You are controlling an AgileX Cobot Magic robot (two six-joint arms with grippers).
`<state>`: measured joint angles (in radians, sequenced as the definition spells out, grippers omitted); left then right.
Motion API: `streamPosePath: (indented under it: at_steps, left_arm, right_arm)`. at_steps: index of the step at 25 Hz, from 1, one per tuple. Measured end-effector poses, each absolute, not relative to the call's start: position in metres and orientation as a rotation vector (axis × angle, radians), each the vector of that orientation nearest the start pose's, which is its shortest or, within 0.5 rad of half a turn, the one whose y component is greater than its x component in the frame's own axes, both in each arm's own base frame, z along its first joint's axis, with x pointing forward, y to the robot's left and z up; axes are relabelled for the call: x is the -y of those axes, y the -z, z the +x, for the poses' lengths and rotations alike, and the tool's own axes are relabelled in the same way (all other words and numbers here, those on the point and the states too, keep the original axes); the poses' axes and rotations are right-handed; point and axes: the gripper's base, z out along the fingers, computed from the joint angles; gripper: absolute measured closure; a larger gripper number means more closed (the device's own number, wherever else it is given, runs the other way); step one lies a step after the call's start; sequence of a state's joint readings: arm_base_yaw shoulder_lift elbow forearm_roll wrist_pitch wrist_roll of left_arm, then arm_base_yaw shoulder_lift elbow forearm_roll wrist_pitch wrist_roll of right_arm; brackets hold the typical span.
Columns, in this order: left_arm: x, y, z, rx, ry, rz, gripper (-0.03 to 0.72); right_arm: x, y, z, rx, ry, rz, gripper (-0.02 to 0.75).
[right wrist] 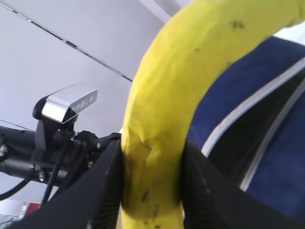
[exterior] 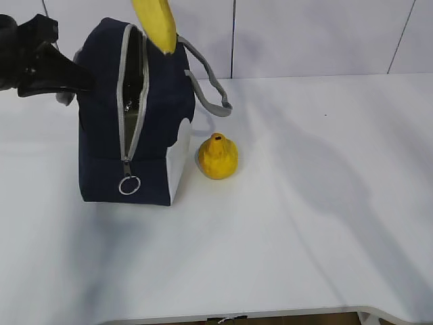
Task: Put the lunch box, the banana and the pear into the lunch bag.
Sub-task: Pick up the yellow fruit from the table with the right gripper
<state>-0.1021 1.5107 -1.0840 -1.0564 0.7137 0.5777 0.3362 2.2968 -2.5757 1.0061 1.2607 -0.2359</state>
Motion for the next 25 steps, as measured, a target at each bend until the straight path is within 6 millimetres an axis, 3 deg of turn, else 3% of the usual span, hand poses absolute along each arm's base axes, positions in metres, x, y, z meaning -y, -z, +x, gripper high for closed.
streamPosePath:
  at_steps: [9, 13, 19, 25]
  left_arm:
    - [0.085, -0.294, 0.313, -2.325, 0.942, 0.030, 0.696]
    - [0.085, -0.294, 0.313, -2.324, 0.942, 0.029, 0.696]
    - [0.085, -0.294, 0.313, -2.328, 0.945, 0.031, 0.696]
    - [0.085, -0.294, 0.313, -2.328, 0.949, 0.031, 0.696]
  right_arm:
    - [-0.262, -0.339, 0.443, -2.204, -1.470, -0.653, 0.438]
    - [-0.272, -0.332, 0.438, -2.245, -1.380, -0.704, 0.438]
    - [-0.268, -0.320, 0.444, -2.328, -1.191, -0.710, 0.438]
    - [-0.274, -0.300, 0.448, -2.396, -1.163, -0.688, 0.438]
